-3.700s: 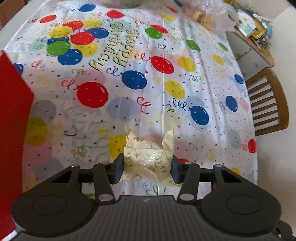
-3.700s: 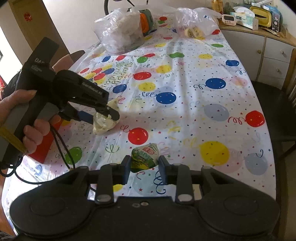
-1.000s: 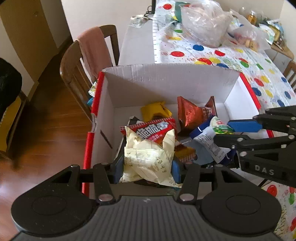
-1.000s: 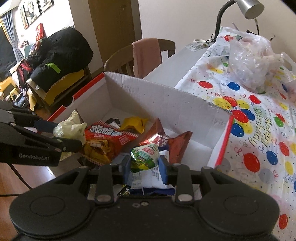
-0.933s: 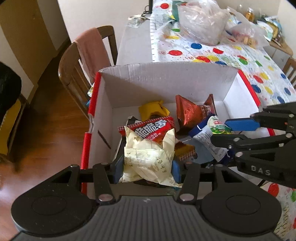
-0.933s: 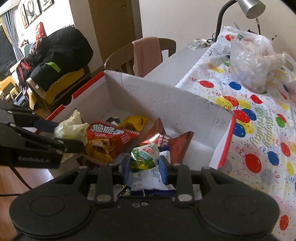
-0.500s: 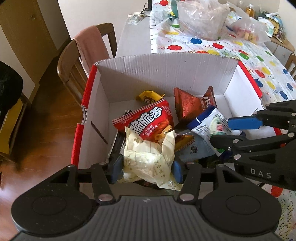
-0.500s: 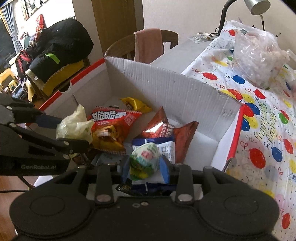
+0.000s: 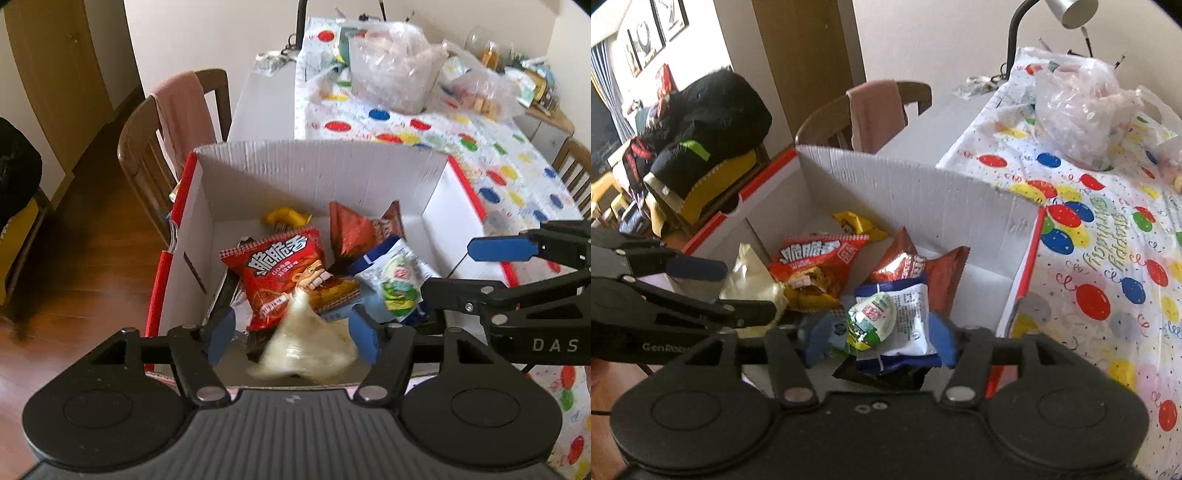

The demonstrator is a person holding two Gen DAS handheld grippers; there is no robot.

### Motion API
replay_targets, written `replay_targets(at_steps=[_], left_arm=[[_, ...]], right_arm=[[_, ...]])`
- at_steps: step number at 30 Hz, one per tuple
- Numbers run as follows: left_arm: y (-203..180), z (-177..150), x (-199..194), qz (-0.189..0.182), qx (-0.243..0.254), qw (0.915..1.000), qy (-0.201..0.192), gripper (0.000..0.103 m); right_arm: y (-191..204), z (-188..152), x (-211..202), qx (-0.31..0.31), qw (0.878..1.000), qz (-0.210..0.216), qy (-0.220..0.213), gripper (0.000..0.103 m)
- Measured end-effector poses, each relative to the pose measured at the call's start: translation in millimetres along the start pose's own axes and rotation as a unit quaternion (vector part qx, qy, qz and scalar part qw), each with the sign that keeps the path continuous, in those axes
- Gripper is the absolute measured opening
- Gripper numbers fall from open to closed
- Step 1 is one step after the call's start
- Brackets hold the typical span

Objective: Organize snacks

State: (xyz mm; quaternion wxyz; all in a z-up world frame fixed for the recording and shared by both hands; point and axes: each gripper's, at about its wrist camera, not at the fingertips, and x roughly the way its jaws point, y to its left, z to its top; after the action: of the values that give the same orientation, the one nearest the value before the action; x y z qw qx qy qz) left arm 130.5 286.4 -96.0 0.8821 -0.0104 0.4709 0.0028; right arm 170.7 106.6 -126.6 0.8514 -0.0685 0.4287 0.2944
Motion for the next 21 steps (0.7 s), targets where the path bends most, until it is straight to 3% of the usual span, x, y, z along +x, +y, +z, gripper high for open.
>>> replay_targets(at_steps=[3,13,21], left_arm=[[-2.6,-0.8,-12.3,-0.004,-0.003,0.9999,-0.014,0.069],[-12.2,-4.5,-50.3,-0.023,-0.006,0.9982,-0.055,0.078],[-17.0,-11.7,-74.2,-0.045,-0.011,0.9959,-0.078,0.082]], right_arm=[[-0.3,0.3,-12.7,0.005,1.000,0.007,-0.010,0.065],[9.0,-0.8,-57.2,0.005,0.998,0.015,-0.058,0.090],[9.0,-7.3,-90.0,0.017,0.995,0.020,-0.093,0.098]])
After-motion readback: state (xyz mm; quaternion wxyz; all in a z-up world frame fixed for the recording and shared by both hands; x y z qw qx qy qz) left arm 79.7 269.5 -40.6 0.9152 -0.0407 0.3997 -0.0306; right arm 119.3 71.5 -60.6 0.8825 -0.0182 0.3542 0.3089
